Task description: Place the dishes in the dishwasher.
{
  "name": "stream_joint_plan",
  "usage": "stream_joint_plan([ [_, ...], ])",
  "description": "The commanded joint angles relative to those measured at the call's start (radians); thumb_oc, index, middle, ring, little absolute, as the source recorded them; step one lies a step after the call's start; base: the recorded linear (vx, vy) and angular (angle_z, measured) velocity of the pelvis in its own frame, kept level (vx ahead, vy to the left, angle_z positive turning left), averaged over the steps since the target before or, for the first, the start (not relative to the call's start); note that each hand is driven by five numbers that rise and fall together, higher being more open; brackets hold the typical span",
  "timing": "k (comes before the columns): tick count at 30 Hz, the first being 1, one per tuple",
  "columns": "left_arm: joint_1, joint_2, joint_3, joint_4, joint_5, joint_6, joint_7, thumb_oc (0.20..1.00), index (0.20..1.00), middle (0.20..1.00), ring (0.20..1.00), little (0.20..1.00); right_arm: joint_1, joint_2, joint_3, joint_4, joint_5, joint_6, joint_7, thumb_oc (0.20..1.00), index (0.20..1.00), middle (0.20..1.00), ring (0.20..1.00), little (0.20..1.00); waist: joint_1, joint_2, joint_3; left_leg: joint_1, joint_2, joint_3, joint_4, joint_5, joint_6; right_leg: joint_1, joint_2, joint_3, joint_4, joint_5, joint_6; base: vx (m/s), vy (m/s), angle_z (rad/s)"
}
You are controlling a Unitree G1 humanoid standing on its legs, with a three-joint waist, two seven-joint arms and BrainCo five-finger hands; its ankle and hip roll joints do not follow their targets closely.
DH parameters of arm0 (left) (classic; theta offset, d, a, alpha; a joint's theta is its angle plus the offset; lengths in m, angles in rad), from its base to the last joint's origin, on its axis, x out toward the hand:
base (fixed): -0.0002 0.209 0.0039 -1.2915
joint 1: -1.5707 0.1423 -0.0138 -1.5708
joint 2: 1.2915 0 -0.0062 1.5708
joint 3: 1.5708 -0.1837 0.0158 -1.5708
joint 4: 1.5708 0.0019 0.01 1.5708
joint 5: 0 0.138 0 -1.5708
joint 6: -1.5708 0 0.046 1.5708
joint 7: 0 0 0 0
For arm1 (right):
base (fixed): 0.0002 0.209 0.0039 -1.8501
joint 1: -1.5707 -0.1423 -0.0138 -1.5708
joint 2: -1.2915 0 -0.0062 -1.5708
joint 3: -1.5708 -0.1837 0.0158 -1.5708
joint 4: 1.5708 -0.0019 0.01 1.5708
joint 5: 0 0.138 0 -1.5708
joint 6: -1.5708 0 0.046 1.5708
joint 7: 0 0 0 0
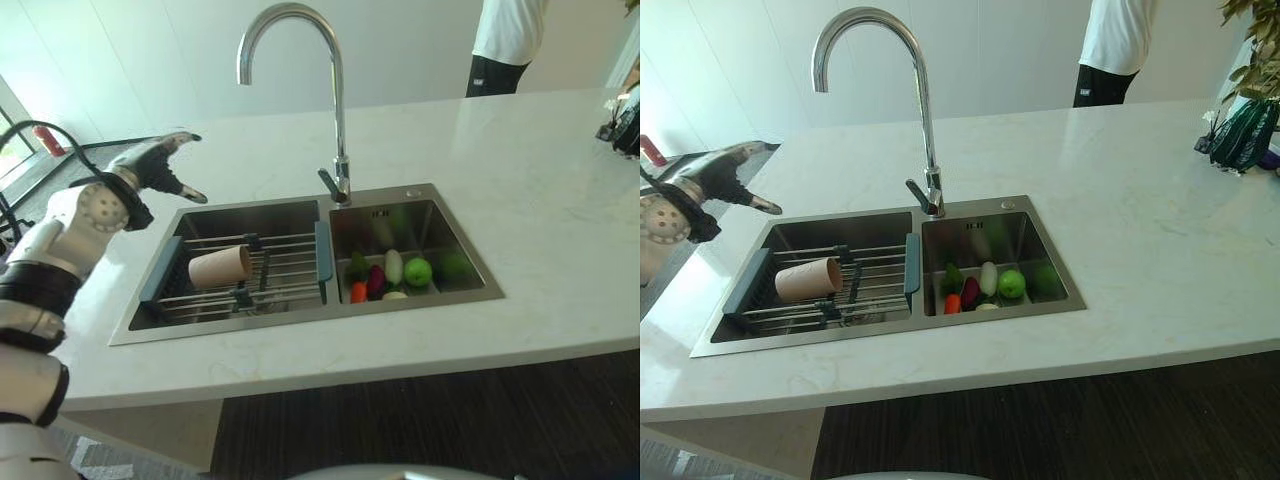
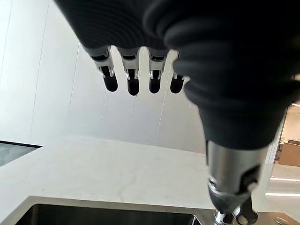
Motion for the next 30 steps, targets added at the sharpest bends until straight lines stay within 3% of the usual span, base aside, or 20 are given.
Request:
stream_joint_plan([
  [1, -0.062, 0.015, 0.041, 0.090, 0.057, 0.014, 0.003, 1.000, 1.000, 1.000, 1.000, 1.000, -0.032, -0.011, -0.001, 0.001, -0.020, -0.001, -0.008, 1.000, 1.000, 1.000, 1.000, 1.000, -0.003, -0.007, -0.003, 0.048, -0.007, 0.018, 0.005, -0.076, -0.011, 0.005, -0.013, 0.054, 0.001, -0.038, 0.067, 0.00, 0.000, 0.00],
  [10, -0.005, -0.063, 0.042, 0.137, 0.119, 0.050, 0.006, 1.000, 1.000, 1.000, 1.000, 1.000, -0.017, -0.003, 0.012, -0.021, -0.038, -0.010, -0.017, 1.000, 1.000, 1.000, 1.000, 1.000, -0.015, -0.012, 0.009, 0.048, -0.007, 0.029, 0.005, -0.074, -0.008, 0.005, -0.016, 0.051, 0.001, -0.035, 0.068, 0.00, 0.011, -0.02],
  [21, 0.049, -0.131, 0.045, 0.221, 0.178, 0.050, 0.036, 1.000, 1.000, 1.000, 1.000, 1.000, -0.004, -0.038, 0.017, -0.074, -0.063, -0.044, 0.001, 1.000, 1.000, 1.000, 1.000, 1.000, -0.028, -0.021, 0.041, 0.035, -0.005, 0.039, 0.005, -0.065, -0.008, -0.009, -0.022, 0.053, 0.001, -0.027, 0.071, 0.04, 0.037, -0.01],
  [30, -0.061, -0.111, 0.001, 0.336, 0.149, 0.022, 0.045, 1.000, 1.000, 1.000, 1.000, 1.000, -0.018, -0.068, 0.029, -0.109, -0.044, -0.075, 0.019, 1.000, 1.000, 1.000, 1.000, 1.000, -0.039, -0.027, 0.081, -0.018, -0.009, 0.034, 0.005, -0.055, -0.009, -0.065, -0.026, 0.085, 0.001, -0.012, 0.077, 0.00, 0.022, -0.01],
])
